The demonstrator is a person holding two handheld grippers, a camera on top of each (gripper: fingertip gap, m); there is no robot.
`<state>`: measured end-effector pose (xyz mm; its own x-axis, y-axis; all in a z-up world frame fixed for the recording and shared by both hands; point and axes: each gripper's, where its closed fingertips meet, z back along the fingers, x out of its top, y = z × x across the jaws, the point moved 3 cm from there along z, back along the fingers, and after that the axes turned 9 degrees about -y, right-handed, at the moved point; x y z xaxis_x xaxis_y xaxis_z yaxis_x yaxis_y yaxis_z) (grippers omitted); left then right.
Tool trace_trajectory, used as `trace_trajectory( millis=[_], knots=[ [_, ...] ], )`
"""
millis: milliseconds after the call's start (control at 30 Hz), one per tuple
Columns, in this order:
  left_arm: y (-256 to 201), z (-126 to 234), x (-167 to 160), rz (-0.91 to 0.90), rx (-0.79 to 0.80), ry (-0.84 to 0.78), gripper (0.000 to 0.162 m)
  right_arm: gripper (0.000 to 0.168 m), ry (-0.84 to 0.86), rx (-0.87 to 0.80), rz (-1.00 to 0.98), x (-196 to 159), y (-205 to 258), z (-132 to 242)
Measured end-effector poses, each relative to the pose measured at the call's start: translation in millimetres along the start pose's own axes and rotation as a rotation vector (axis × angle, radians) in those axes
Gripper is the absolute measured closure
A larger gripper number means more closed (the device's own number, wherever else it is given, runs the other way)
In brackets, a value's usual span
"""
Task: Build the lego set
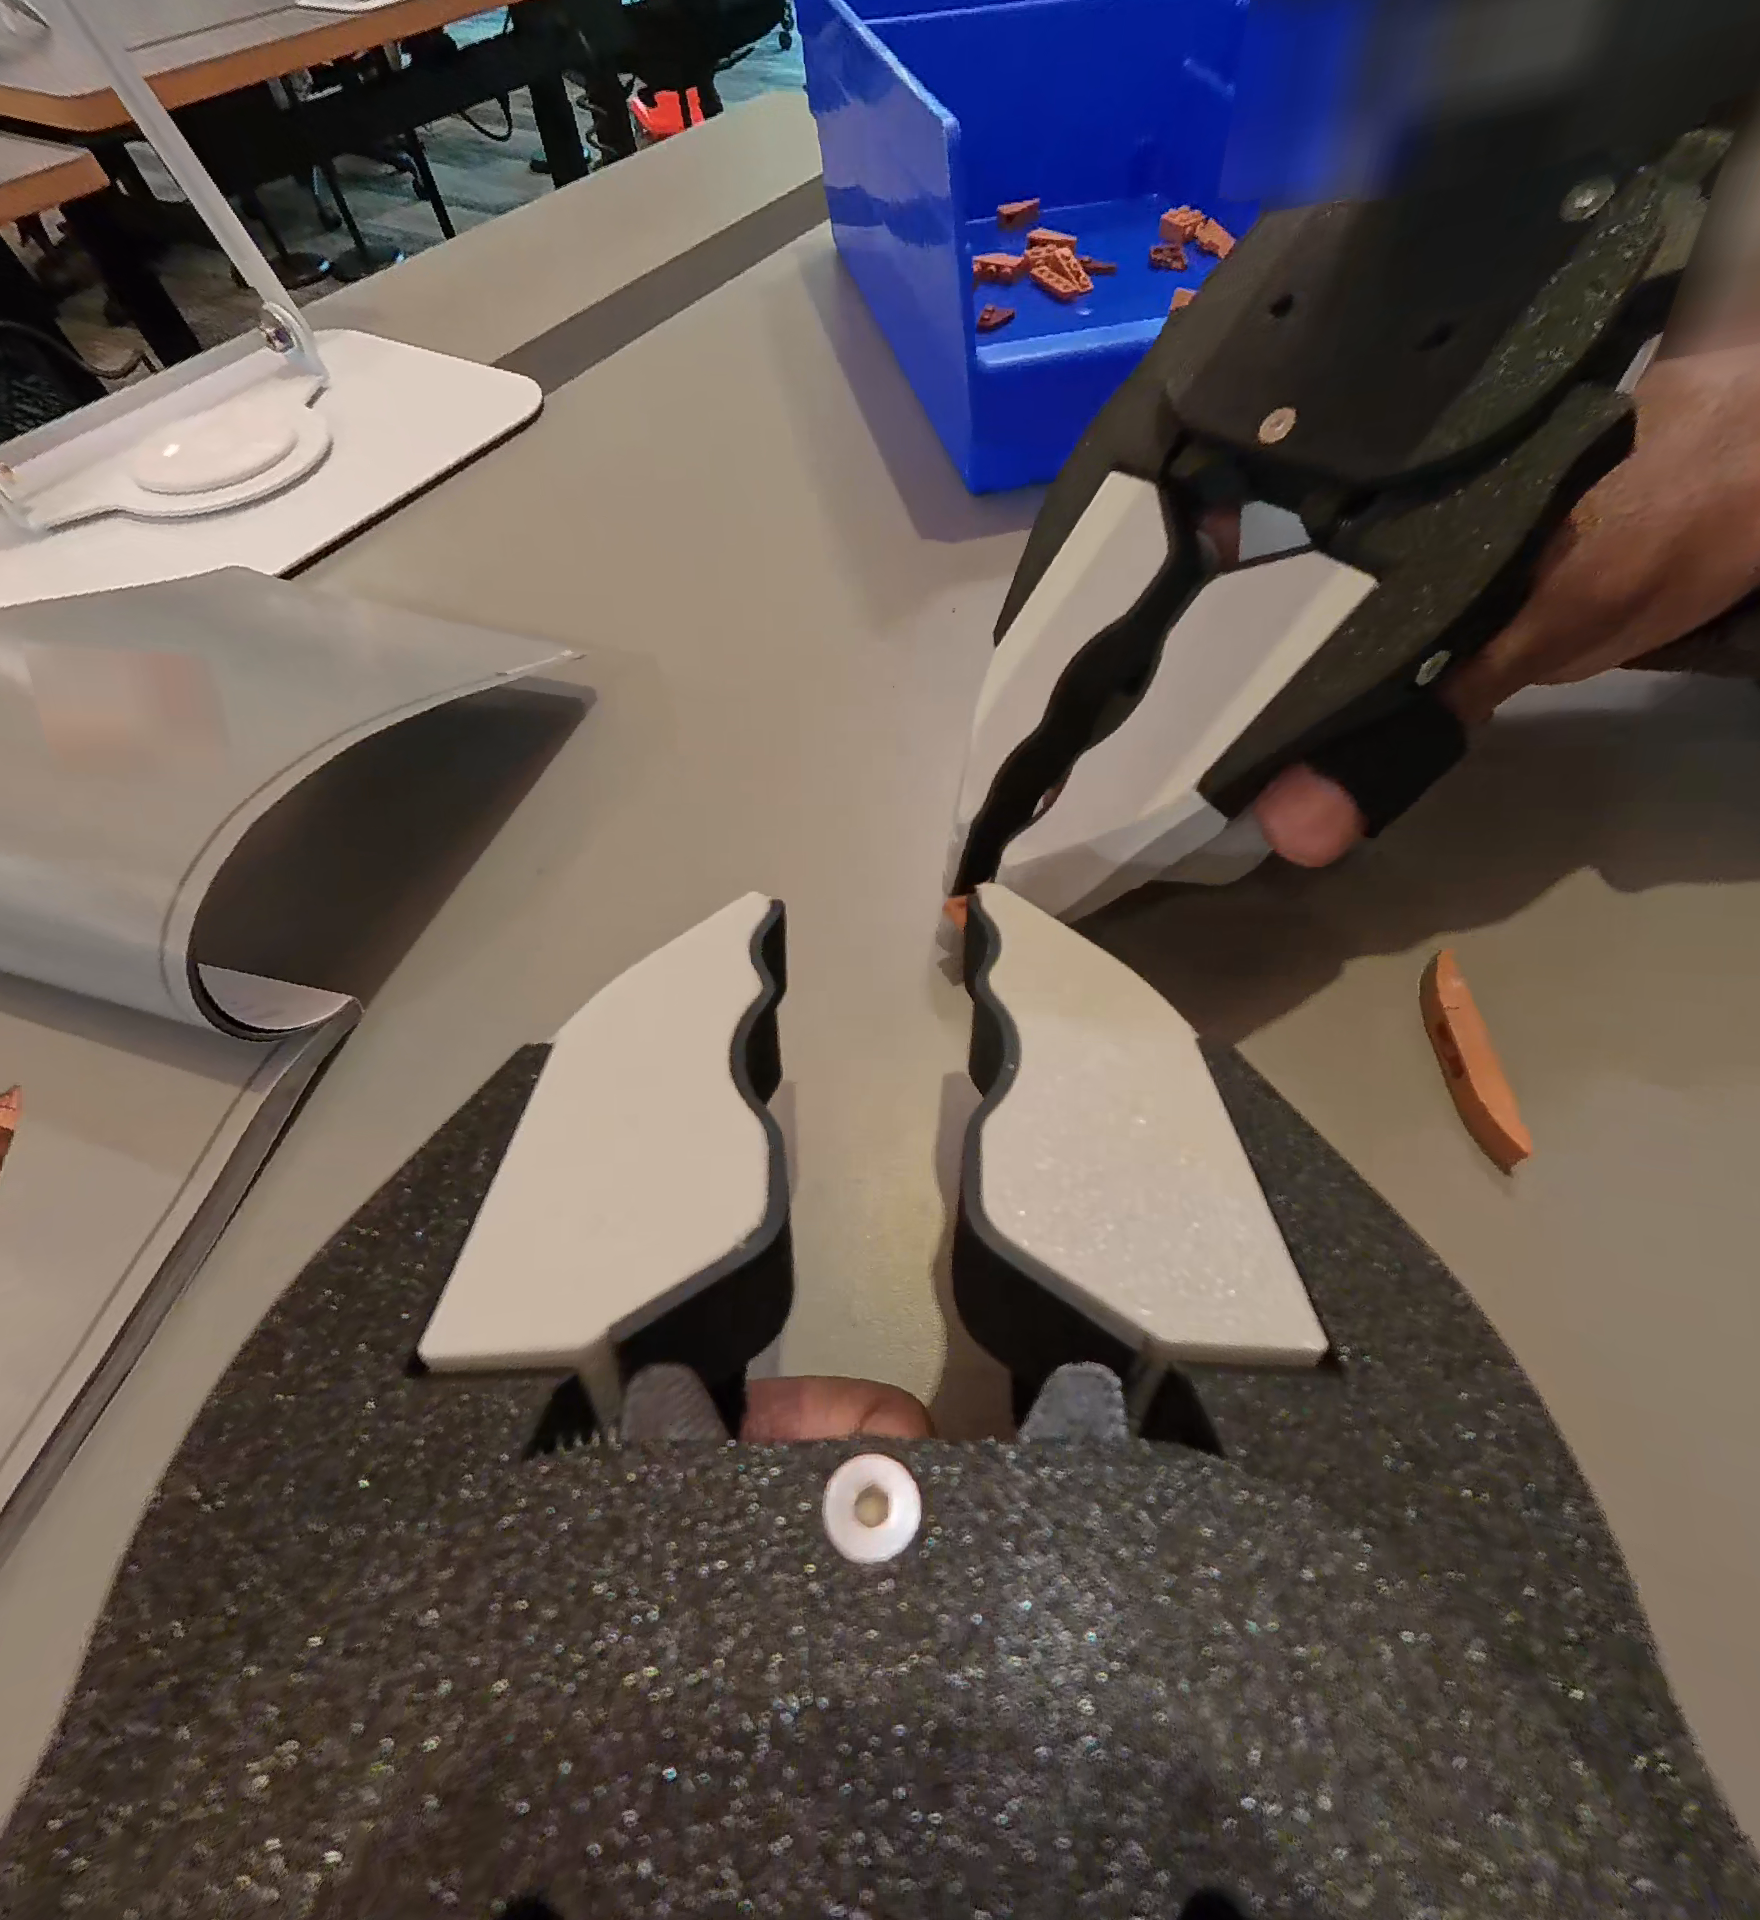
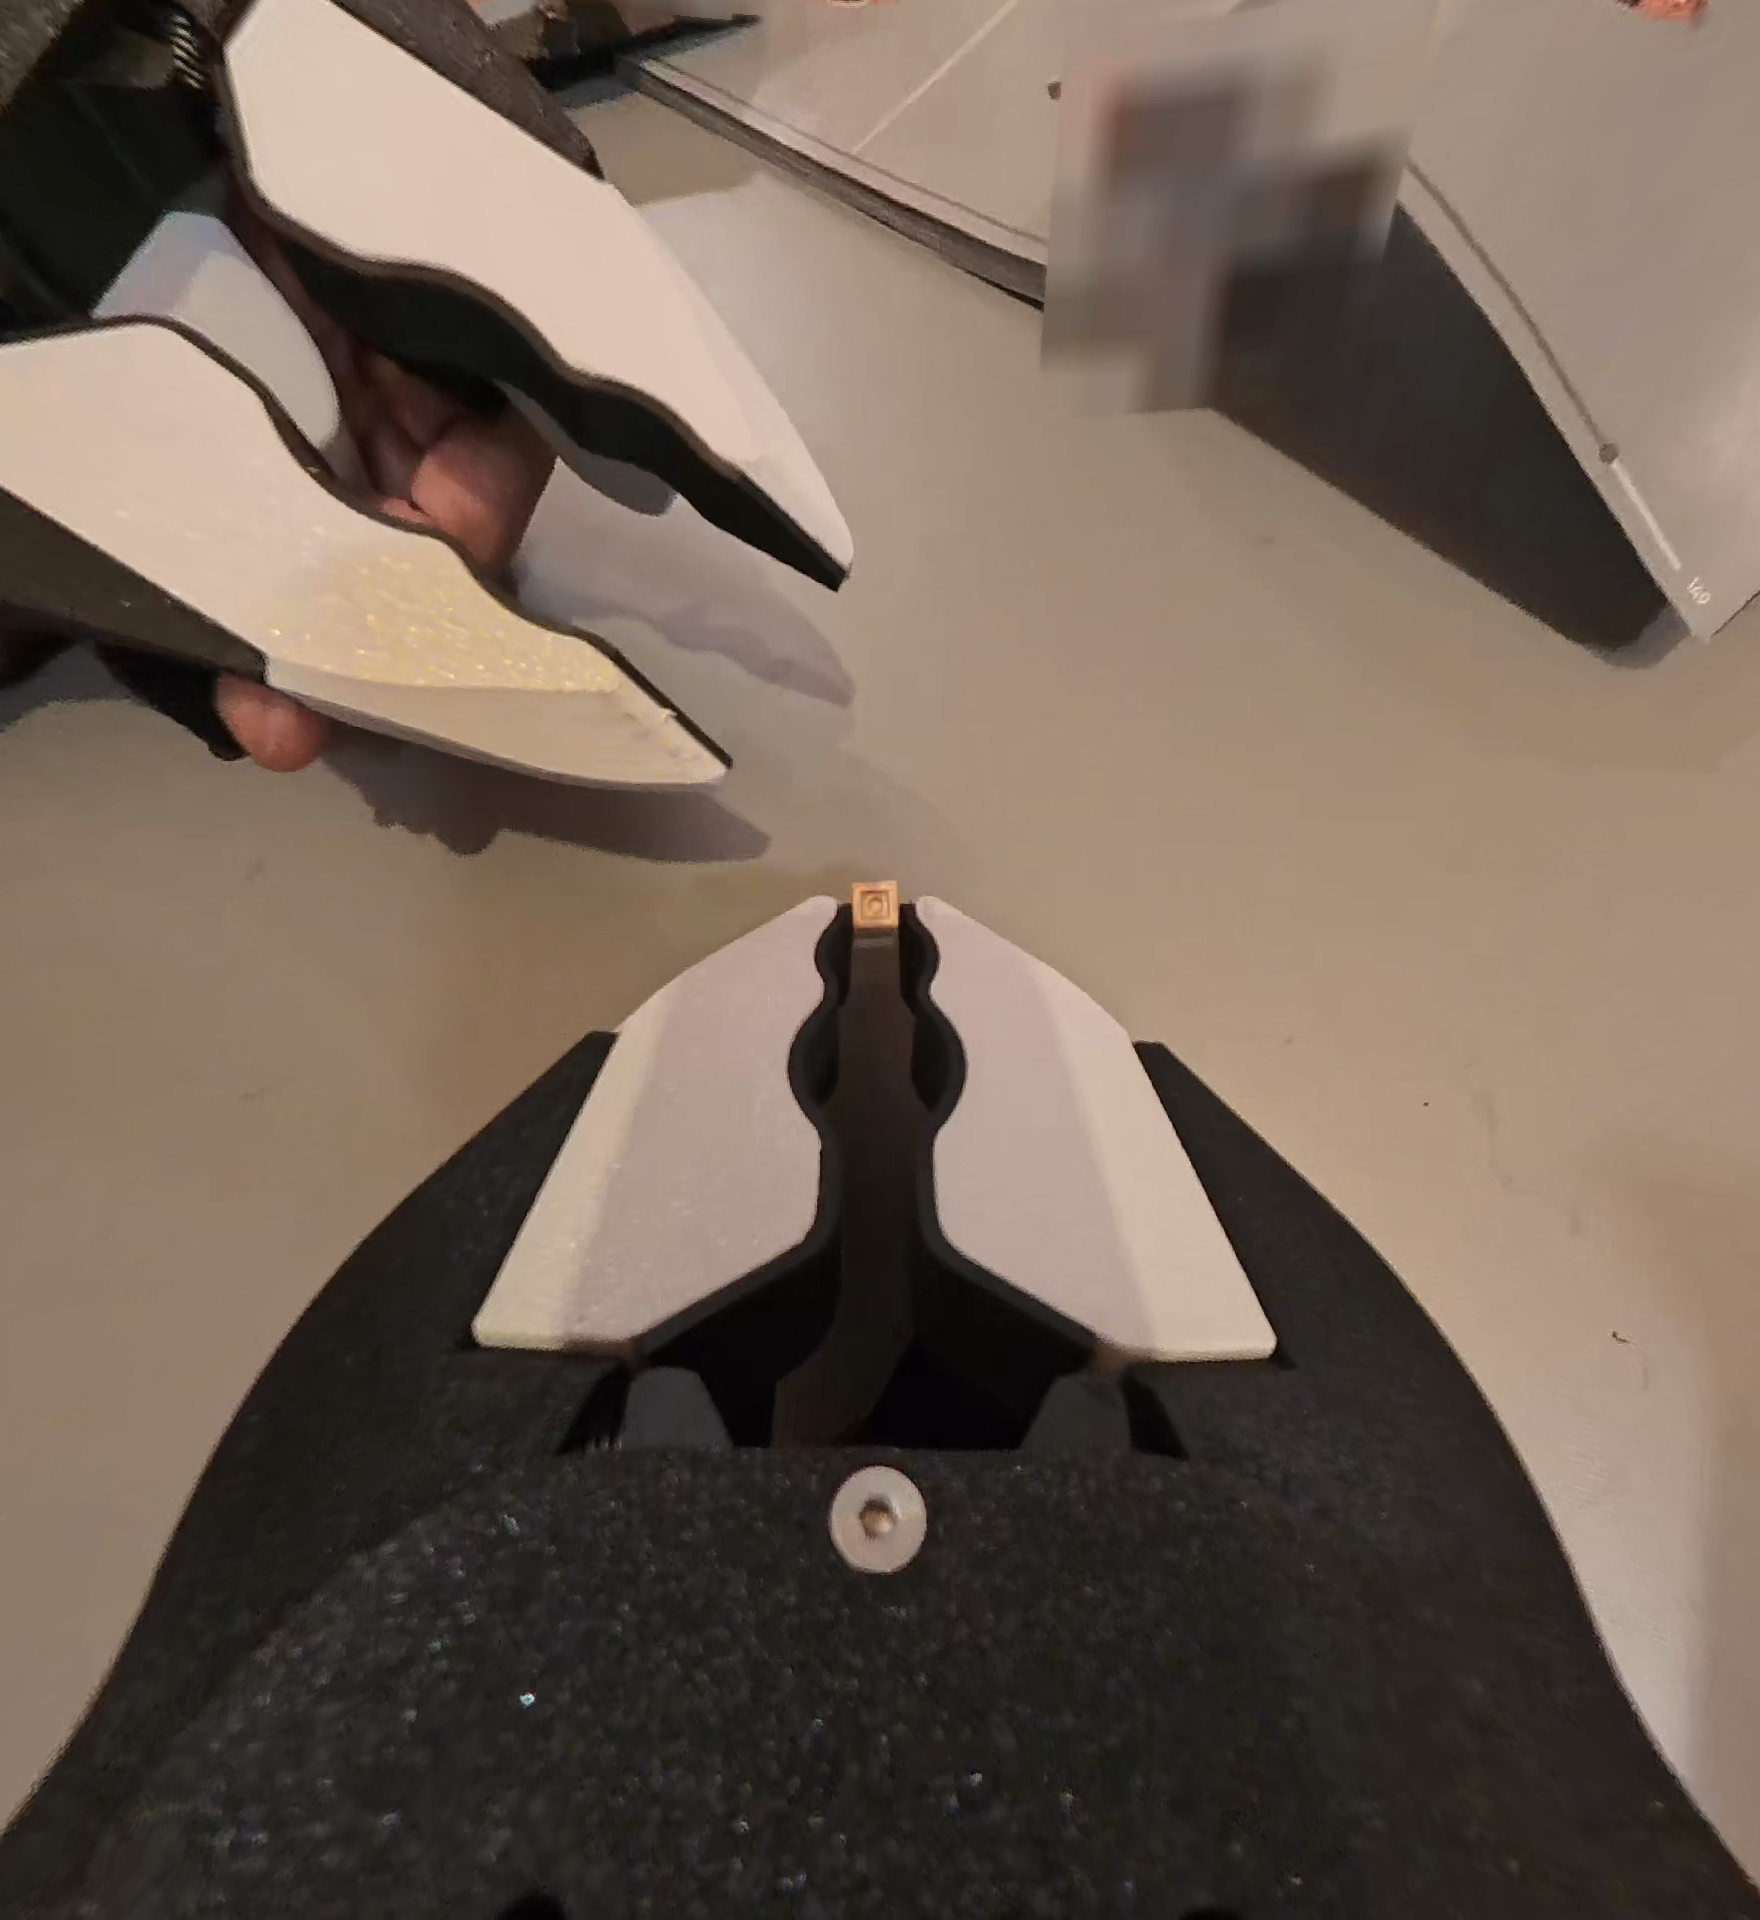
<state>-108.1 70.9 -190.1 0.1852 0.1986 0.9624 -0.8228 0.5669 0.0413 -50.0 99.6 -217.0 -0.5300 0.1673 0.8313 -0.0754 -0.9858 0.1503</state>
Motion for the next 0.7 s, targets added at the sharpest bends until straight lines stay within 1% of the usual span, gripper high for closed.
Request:
trace_trajectory(
  millis=[433, 700],
  knots=[
    [3.4, 1.0, 1.5, 0.046, -0.007, -0.018, 0.129, 0.153, -0.049, 0.006, -0.013, 2.5, 0.3, 5.2],
    [4.5, 1.6, 2.1, 0.059, -0.008, -0.025, 0.129, 0.153, -0.065, 0.000, -0.020, 3.4, -0.5, 6.3]
  ],
)
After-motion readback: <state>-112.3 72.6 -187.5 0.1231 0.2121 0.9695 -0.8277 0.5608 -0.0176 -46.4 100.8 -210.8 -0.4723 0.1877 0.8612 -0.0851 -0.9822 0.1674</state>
